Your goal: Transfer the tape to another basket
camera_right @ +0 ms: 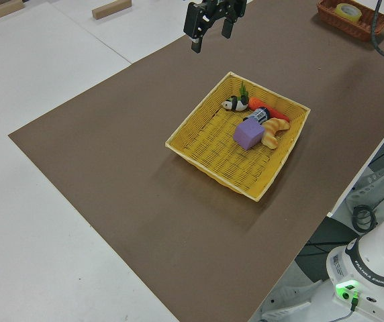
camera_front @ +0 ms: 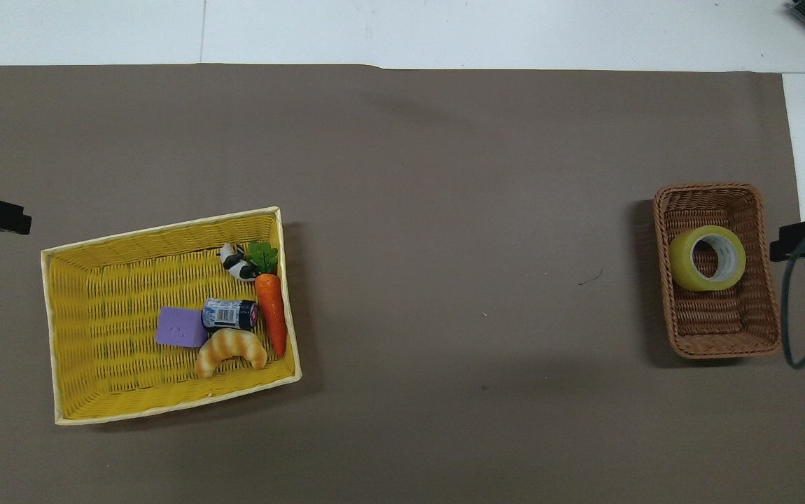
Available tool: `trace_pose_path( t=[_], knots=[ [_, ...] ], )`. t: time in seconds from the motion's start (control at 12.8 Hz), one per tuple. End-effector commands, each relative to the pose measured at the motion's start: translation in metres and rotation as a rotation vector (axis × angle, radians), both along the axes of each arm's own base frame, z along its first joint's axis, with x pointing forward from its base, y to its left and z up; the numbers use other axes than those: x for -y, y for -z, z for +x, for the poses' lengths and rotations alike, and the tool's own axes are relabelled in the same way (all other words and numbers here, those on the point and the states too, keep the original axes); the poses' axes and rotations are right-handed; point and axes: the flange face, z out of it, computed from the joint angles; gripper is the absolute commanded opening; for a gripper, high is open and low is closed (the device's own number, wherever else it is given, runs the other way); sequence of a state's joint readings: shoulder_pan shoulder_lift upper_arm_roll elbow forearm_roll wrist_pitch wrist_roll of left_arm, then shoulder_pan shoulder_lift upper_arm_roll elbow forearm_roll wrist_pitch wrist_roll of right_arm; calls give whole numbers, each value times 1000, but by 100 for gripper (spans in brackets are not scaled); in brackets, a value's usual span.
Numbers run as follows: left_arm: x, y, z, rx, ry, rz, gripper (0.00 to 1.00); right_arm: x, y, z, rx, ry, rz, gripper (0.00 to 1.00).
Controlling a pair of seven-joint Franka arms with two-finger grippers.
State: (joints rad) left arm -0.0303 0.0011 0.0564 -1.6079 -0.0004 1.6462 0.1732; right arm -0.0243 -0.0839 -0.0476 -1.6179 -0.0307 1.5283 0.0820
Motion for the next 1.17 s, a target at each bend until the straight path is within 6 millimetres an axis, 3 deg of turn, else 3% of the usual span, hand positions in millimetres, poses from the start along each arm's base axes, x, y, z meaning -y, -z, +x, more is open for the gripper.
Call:
trace_pose_path(
  t=[0.0, 1.09],
  knots=[
    [-4, -5, -3, -5, 8, -6, 100, -2, -9, -13, -18, -42, 21, 100],
    [-4, -5, -3, -5, 8, -6, 100, -9, -9, -10, 18, -92, 23, 100]
  ],
)
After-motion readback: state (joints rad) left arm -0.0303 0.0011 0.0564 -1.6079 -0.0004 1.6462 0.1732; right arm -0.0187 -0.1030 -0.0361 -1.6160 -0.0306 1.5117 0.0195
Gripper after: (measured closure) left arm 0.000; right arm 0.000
